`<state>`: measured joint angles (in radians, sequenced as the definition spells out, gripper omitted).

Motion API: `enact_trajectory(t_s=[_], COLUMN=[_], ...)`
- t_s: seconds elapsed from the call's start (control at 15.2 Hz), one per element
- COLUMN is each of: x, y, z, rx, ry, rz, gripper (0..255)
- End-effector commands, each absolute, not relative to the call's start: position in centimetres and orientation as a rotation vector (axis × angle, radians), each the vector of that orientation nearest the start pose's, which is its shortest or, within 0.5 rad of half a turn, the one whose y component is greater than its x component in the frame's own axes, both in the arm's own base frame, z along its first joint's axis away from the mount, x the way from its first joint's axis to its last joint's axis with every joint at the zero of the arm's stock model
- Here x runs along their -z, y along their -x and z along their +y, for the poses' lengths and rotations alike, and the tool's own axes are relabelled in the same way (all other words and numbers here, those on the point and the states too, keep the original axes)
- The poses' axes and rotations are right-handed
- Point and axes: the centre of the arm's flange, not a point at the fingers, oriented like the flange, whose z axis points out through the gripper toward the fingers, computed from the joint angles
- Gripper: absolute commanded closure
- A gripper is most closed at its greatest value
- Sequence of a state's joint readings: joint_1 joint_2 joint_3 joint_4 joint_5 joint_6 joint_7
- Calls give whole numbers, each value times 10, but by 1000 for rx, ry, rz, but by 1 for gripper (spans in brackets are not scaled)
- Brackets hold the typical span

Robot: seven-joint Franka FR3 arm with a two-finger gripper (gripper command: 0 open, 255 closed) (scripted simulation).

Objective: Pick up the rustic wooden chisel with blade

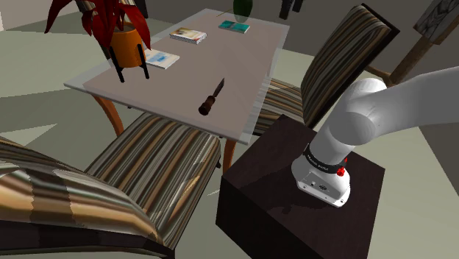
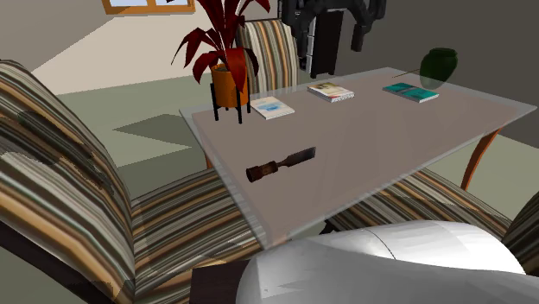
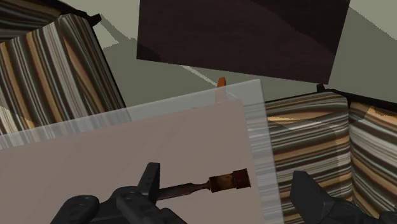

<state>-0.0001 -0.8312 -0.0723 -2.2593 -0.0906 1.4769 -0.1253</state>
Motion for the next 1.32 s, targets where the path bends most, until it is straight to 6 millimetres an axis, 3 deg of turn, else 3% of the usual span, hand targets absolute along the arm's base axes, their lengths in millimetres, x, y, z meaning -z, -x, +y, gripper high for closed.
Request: enact_trajectory(t_s=[0.0, 1.25], x=[-640, -422], y=[-282, -387], z=[-41, -27], rx=[70, 254], ry=[3180, 2995], rz=[-103, 487], gripper=[0, 0])
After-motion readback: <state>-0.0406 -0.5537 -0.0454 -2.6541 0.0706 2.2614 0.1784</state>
